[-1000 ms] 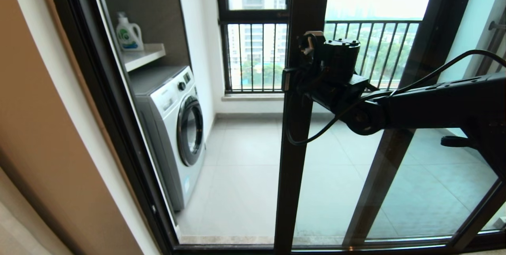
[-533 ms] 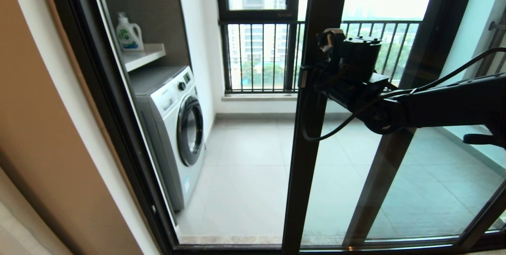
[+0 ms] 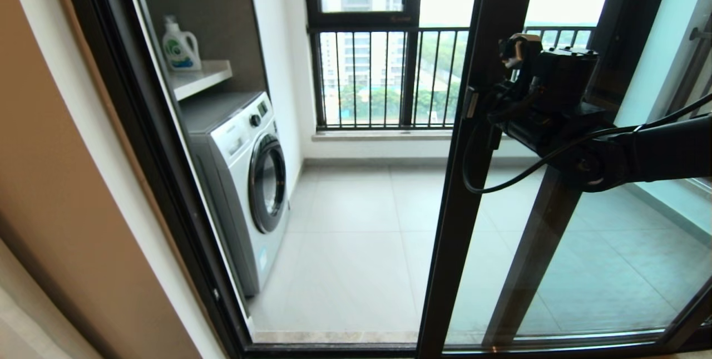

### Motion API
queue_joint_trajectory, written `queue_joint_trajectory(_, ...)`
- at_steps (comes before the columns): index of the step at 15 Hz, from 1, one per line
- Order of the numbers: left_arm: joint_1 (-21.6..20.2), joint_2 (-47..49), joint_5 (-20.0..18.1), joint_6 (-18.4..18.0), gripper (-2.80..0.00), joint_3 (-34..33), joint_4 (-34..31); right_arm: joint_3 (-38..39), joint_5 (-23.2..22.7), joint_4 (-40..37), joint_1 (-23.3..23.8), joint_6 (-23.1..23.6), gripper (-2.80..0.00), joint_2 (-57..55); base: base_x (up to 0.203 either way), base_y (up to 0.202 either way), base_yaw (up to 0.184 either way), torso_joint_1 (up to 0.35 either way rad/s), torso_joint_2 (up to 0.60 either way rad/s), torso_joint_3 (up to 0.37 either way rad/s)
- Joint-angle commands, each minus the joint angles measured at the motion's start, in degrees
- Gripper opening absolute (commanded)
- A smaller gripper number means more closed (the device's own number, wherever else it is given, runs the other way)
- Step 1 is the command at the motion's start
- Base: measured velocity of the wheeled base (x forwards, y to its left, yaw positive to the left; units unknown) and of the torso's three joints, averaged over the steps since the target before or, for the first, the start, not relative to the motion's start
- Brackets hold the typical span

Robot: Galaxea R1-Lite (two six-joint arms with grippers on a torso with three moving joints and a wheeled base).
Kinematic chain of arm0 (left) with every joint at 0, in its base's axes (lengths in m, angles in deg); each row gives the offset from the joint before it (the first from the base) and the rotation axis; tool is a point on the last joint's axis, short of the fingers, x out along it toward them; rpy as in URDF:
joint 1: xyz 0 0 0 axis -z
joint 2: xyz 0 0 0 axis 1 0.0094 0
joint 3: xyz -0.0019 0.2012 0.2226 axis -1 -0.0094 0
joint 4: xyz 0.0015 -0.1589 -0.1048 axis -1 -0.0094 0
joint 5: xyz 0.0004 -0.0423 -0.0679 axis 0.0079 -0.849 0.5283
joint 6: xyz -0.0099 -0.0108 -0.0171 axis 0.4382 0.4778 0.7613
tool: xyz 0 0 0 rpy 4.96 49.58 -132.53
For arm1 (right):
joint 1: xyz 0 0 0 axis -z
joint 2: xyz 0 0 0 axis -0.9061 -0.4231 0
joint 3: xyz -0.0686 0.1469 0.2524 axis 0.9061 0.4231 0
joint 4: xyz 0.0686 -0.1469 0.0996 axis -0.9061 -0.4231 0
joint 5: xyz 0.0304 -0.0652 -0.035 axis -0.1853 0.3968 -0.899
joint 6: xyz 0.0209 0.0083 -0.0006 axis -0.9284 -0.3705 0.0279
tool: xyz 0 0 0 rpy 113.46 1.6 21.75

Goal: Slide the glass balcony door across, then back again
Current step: Open the slid door

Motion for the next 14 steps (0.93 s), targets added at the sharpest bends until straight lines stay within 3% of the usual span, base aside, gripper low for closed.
queue_joint_trajectory(1,0.0,0.1,0.0,0.0,-2.8,0.0,0.0,2.0,-0.5,0.2,0.4,0.0,-2.8,3.2,0.0,0.0,0.0,0.0,0.0,0.0)
queue_joint_trajectory(9,0.0,0.1,0.0,0.0,-2.8,0.0,0.0,3.3,-2.5,0.2,0.1,1.3,-2.8,4.4,0.0,0.0,0.0,0.0,0.0,0.0)
queue_joint_trajectory(14,0.0,0.1,0.0,0.0,-2.8,0.0,0.0,2.4,-2.9,0.2,2.7,1.3,-2.8,3.1,0.0,0.0,0.0,0.0,0.0,0.0)
